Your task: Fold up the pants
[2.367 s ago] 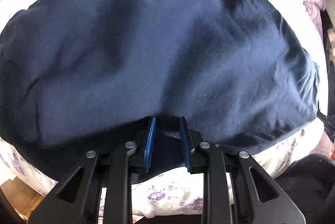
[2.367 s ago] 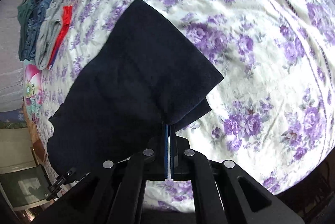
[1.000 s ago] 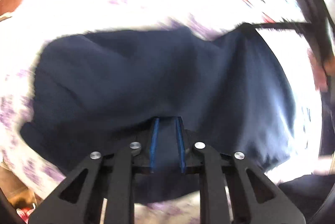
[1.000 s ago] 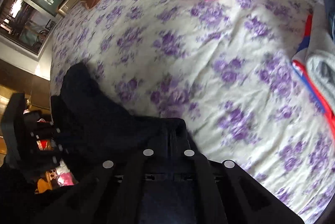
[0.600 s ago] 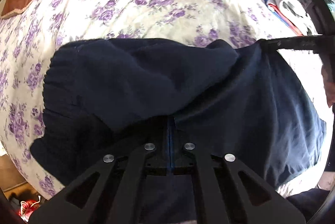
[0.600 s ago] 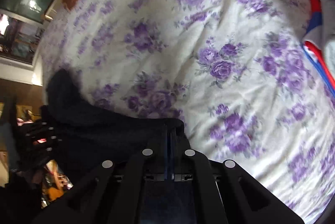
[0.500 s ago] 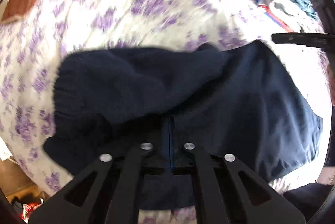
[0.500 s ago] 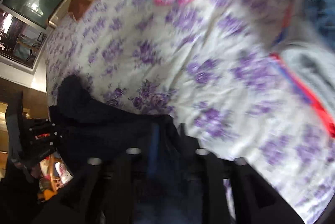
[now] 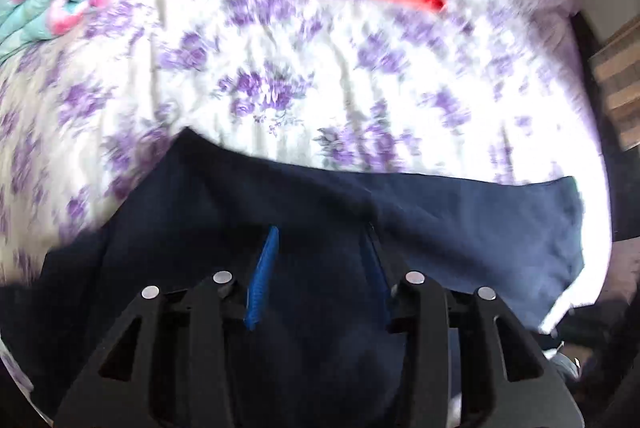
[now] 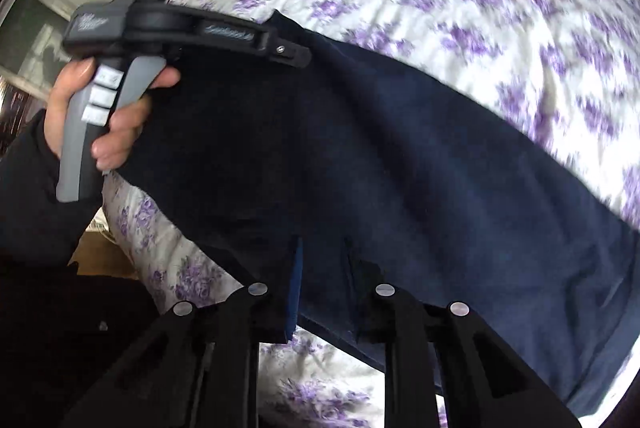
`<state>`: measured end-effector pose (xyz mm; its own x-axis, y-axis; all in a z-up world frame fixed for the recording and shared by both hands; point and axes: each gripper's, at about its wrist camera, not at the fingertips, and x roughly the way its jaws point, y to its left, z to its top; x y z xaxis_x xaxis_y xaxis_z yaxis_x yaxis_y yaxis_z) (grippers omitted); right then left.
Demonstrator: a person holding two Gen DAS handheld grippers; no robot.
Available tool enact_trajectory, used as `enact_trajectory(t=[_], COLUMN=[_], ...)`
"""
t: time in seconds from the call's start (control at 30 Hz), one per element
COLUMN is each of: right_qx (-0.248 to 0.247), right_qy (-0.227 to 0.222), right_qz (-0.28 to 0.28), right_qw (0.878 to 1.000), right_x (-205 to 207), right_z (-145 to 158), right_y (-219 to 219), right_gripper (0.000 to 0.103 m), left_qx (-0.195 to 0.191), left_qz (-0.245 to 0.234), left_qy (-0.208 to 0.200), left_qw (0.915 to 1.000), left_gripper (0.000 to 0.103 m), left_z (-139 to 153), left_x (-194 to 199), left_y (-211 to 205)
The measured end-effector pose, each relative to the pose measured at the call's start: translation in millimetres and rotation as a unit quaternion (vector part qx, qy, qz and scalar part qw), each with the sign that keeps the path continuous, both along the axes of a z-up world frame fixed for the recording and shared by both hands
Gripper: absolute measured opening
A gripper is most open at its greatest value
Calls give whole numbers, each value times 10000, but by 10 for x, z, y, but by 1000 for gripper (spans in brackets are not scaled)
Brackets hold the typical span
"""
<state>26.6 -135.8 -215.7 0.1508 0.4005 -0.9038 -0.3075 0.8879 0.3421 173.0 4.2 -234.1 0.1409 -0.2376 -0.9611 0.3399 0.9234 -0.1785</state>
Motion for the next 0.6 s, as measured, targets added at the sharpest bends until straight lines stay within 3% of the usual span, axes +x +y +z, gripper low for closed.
enact_trajectory(t=[0.07,0.13,0.3,0.37,0.47,0.53,0.6], right_qx=[-66,-156,-32,297,657,847,1019], right_qy=[383,668,667,603,156,154,397], right_qz=[38,53,-40,-267,-1060,-1843,-2661], right_qw=[9992,9976,9978,9974,9921,9791,9577], right_x=[-60,-116,-85,-138,-335,-583,-881], right_z=[-212,-430,-341,-144,241,335,283], right_y=[14,64,-9,-223,-880,-1481,-2025], right_gripper=[16,16,18,42,68,69,69], left_qx=[232,113,334,432,83,-103,-165], left_qz=[52,160,227,243,183,211,252], left_qy=[238,347,378,321,127,229,480], left_qw=[9994,9992,9985,9983,9997,9995,9984], left_gripper=[36,35,35,34,34,35,35], left_z=[-195,-237,-232,-143,149,198,45], left_x=[132,203,241,166,-194,-556,-890], left_y=[-14,8,-83,-122,-34,62,171])
